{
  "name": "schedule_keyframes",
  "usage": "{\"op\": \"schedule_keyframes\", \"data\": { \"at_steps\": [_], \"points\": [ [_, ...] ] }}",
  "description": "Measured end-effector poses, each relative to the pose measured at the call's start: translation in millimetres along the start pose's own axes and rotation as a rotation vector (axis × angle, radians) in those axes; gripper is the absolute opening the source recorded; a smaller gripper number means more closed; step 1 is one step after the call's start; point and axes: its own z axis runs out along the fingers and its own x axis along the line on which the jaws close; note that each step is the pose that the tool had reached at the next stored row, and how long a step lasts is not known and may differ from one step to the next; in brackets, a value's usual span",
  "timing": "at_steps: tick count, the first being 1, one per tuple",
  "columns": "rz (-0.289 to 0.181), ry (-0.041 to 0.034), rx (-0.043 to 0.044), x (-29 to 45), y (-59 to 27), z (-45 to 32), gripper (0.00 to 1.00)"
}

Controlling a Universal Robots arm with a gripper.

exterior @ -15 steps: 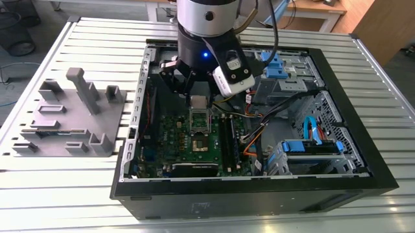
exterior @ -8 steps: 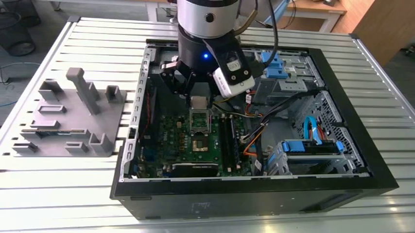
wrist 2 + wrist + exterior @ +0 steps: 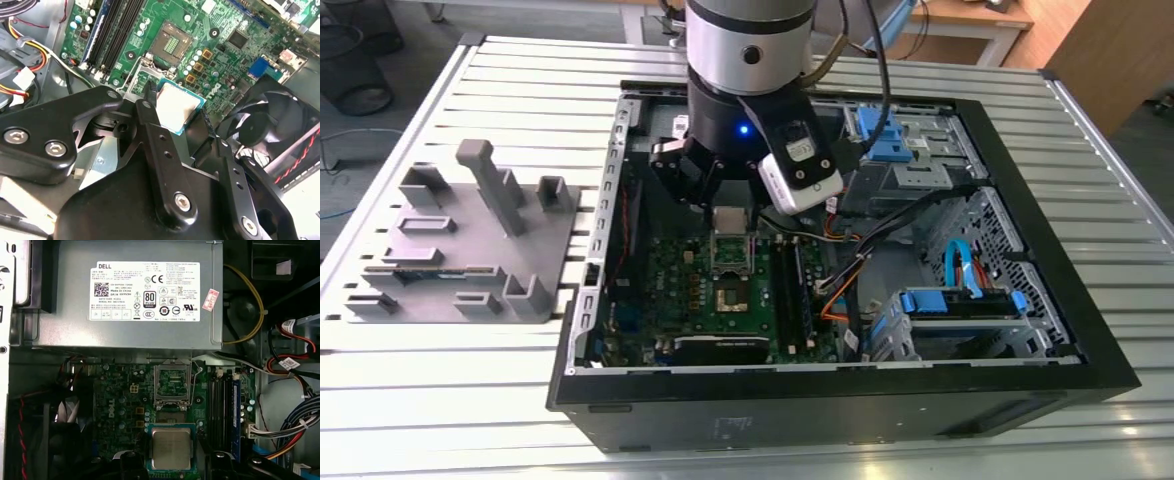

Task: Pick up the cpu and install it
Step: 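Pick up the cpu and move it towards the insertion slot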

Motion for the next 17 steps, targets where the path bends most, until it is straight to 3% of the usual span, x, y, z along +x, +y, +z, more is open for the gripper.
{"op": "schedule_keyframes", "data": {
  "at_steps": [17],
  "points": [
    [0.0,0.0,0.0001,-9.7,-5.3,12.8,0.47]
  ]
}}
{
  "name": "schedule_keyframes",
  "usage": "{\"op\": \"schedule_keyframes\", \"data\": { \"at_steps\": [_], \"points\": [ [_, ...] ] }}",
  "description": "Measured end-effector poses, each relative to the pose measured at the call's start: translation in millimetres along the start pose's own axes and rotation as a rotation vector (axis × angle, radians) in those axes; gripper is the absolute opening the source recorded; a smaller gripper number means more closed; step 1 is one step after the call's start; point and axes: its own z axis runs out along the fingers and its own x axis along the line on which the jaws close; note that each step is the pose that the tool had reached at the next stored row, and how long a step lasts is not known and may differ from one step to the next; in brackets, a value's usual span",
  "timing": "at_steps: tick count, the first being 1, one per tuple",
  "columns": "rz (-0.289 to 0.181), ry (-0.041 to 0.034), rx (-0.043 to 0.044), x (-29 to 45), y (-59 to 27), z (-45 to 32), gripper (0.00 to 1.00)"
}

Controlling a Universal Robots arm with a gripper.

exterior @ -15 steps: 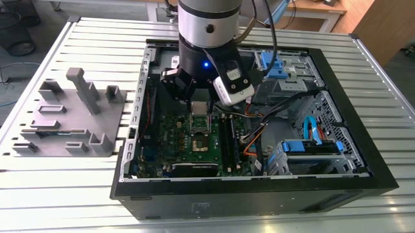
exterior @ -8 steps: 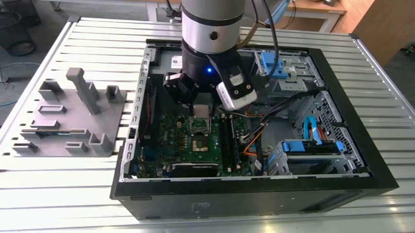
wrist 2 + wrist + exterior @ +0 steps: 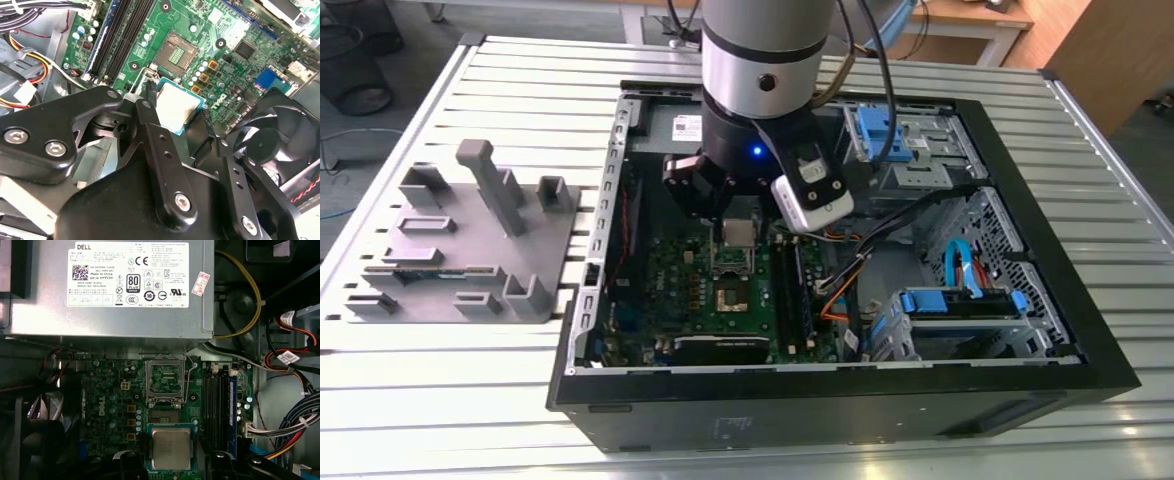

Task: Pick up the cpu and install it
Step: 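Pick up the cpu and move it towards the insertion slot, then place the cpu into insertion slot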

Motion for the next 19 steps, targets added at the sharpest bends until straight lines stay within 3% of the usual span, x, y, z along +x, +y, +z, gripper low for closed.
{"op": "schedule_keyframes", "data": {
  "at_steps": [14,19],
  "points": [
    [0.0,-0.0001,0.0,-0.1,-1.9,3.5,0.47],
    [0.0,0.0,0.0001,-0.1,-3.0,8.0,0.47]
  ]
}}
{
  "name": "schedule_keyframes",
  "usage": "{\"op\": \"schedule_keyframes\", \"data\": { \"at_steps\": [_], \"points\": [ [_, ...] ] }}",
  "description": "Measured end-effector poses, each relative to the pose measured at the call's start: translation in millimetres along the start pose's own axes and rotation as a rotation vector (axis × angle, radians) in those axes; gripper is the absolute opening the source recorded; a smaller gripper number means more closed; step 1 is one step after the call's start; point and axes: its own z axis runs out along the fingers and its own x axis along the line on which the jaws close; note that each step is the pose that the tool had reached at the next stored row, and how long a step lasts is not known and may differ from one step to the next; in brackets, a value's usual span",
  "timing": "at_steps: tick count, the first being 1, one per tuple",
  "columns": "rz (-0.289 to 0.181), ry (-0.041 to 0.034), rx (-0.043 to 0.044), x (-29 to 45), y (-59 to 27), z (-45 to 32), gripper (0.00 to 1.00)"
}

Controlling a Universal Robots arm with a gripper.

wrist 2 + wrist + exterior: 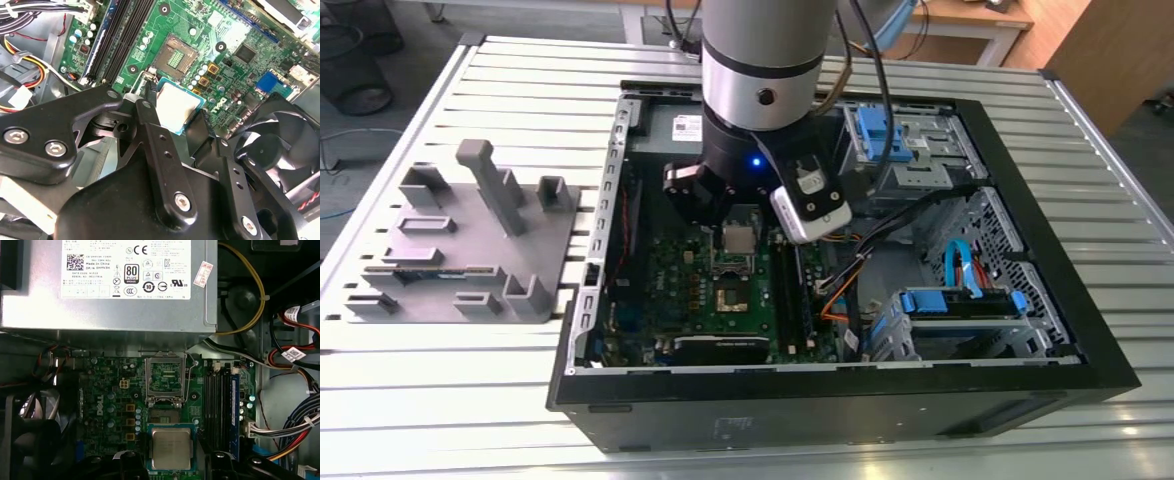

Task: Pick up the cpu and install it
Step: 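Place the cpu into insertion slot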

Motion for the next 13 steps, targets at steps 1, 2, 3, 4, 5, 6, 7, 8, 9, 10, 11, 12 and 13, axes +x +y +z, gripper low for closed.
{"op": "schedule_keyframes", "data": {
  "at_steps": [1,2,3,4,5,6,7,8,9,10,11,12,13],
  "points": [
    [0.0,0.0,0.0,0.0,-0.2,1.2,0.47],
    [0.0,0.0,0.0,0.0,-0.4,2.5,0.47],
    [0.0,-0.0001,-0.0001,0.0,-0.5,3.7,0.47],
    [0.0,0.0,-0.0001,0.0,-0.7,4.9,0.47],
    [0.0,-0.0001,0.0,0.0,-0.9,6.2,0.47],
    [0.0,0.0,-0.0001,0.1,-1.0,7.6,0.47],
    [0.0,-0.0001,-0.0001,0.1,-1.2,9.1,0.47],
    [0.0,-0.0001,-0.0001,0.2,-1.5,10.7,0.47],
    [0.0,0.0,0.0,0.3,-1.7,12.2,0.47],
    [0.0,0.0,0.0,0.4,-2.0,14.0,0.47],
    [0.0,0.0,0.0,0.4,-2.3,15.8,0.47],
    [0.0,0.0,-0.0001,0.5,-2.6,17.6,0.47],
    [0.0,0.0,0.0,0.5,-2.9,19.4,0.47]
  ]
}}
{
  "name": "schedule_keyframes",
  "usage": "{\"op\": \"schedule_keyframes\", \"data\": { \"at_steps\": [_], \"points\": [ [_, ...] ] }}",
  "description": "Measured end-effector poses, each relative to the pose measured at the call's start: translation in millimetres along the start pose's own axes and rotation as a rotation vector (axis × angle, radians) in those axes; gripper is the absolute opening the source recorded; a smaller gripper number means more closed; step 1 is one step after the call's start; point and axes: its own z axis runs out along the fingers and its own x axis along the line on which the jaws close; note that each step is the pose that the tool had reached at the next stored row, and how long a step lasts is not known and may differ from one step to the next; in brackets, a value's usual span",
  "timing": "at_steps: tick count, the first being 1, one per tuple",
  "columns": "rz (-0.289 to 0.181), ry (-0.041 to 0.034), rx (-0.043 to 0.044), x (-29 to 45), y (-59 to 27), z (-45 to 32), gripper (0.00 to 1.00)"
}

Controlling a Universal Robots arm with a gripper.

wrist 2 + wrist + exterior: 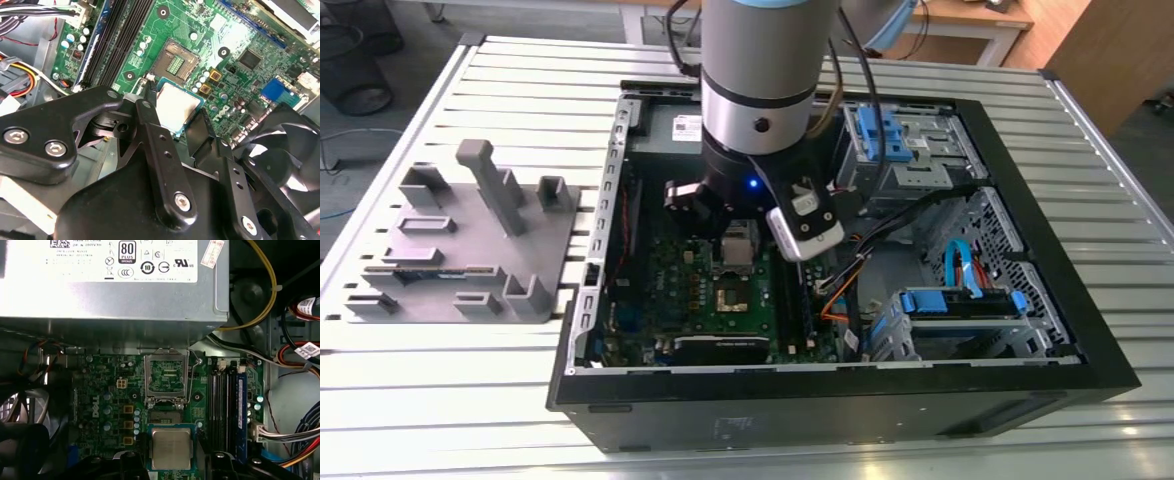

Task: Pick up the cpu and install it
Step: 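Place the cpu into insertion slot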

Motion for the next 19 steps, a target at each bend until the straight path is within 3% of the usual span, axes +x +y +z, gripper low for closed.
{"op": "schedule_keyframes", "data": {
  "at_steps": [12,19],
  "points": [
    [0.0,0.0,0.0,0.1,-4.7,16.9,0.47],
    [0.0,0.0,-0.0001,0.2,-9.9,22.3,0.47]
  ]
}}
